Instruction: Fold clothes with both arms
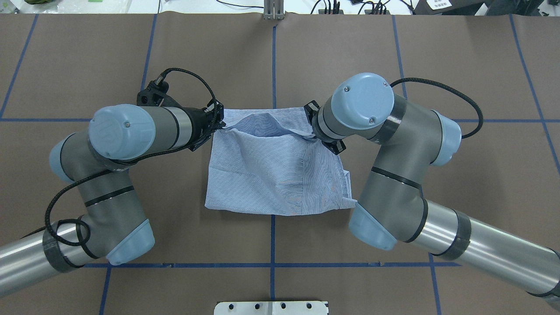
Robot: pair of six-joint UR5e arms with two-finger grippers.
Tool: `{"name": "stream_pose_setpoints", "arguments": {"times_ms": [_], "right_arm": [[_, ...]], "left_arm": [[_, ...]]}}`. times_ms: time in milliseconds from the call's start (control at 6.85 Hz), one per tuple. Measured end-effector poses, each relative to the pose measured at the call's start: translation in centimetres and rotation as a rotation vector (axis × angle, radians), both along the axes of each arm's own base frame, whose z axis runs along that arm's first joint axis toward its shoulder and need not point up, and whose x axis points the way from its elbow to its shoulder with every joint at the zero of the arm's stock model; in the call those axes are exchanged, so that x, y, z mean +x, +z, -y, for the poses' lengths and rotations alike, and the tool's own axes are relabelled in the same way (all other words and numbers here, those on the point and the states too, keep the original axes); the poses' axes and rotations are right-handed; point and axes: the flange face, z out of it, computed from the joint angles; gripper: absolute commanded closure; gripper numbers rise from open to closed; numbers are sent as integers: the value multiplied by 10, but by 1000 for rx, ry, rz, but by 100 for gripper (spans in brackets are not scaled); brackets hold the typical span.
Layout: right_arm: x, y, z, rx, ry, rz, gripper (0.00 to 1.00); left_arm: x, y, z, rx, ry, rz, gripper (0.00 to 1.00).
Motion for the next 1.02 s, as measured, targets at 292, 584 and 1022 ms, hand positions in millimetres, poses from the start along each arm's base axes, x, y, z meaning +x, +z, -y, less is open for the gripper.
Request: {"name": "stream_pose_setpoints", "arguments": {"times_ms": [292,584,1022], "right_arm": [[-23,26,60,16,-26,-6,1],[-45,63,112,91,-80,-28,0],[3,66,155,139,-141,9,0]], "left_arm": [[16,24,44,31,-20,48,50],[32,56,86,98,-8,133,0],[0,64,121,187,50,184,0]]}}
